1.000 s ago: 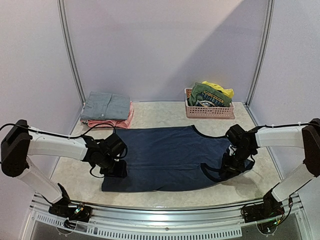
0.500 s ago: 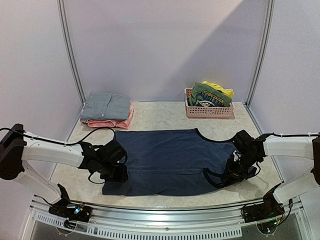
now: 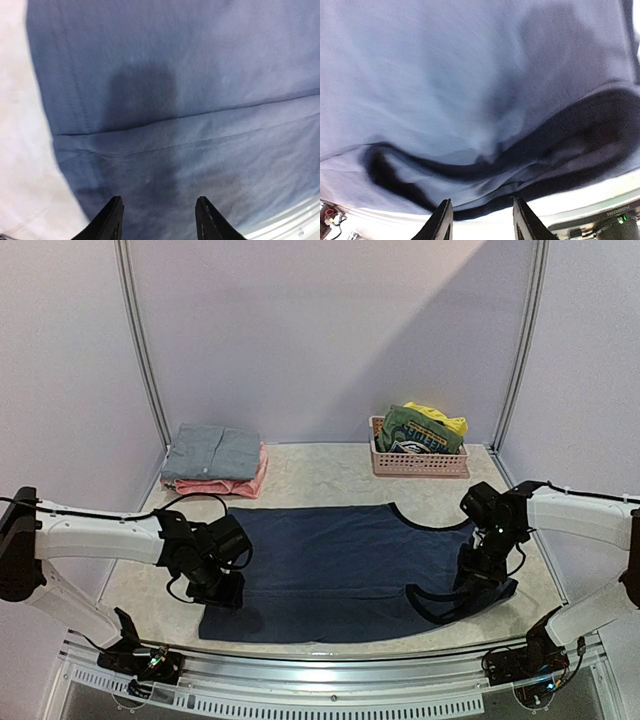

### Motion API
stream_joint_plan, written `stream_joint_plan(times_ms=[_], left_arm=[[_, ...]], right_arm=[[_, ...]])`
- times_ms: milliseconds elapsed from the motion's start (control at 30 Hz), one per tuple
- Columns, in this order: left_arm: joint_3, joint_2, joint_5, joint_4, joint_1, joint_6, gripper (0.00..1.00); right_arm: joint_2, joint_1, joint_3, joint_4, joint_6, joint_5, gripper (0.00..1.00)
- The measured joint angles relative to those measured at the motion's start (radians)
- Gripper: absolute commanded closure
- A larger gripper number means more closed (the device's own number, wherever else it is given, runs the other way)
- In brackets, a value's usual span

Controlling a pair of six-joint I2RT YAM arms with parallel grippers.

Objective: Fold and stack the mixed laundry pile
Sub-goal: Move the 1/3-folded tank top to the center of the board.

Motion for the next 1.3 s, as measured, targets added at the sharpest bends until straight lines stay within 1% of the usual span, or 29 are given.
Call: stream_joint_plan(times_ms=[100,200,333,533,633,833,1100,1300], left_arm=[[0.053,-0.028,-0.006,-0.063,0.037,0.039,0.46],[0.111,-0.055,-0.014,-0.111,0.106,0.088,0.44],[0.192,-0.07,-0.031,-0.161,0.196,0.16,0.41],[0.293,-0.07,-0.04,-0.177,0.278,0.259,0.4],[0.319,-0.069,-0.04,-0.177,0.324,0.304,0.4],[0.343,-0.057,-0.022,-0.145,0.444,0.393,0.4],[0.352,0.008,0.045,-0.097,0.563,0.44,0.4],[0.424,0.09,0.085,-0.104,0.626,0.46,0.45]], right_arm=[[0.0,0.0,0.093,-0.05,-0.014,0.034,0.54],[0.0,0.001,0.17,-0.1,-0.027,0.064,0.5],[0.002,0.0,0.277,-0.156,-0.051,0.117,0.48],[0.04,-0.012,0.418,-0.177,-0.088,0.195,0.46],[0.049,-0.024,0.444,-0.177,-0.109,0.222,0.42],[0.06,-0.064,0.478,-0.161,-0.153,0.258,0.4],[0.134,-0.093,0.574,-0.132,-0.196,0.274,0.39],[0.164,-0.093,0.608,-0.122,-0.203,0.27,0.38]])
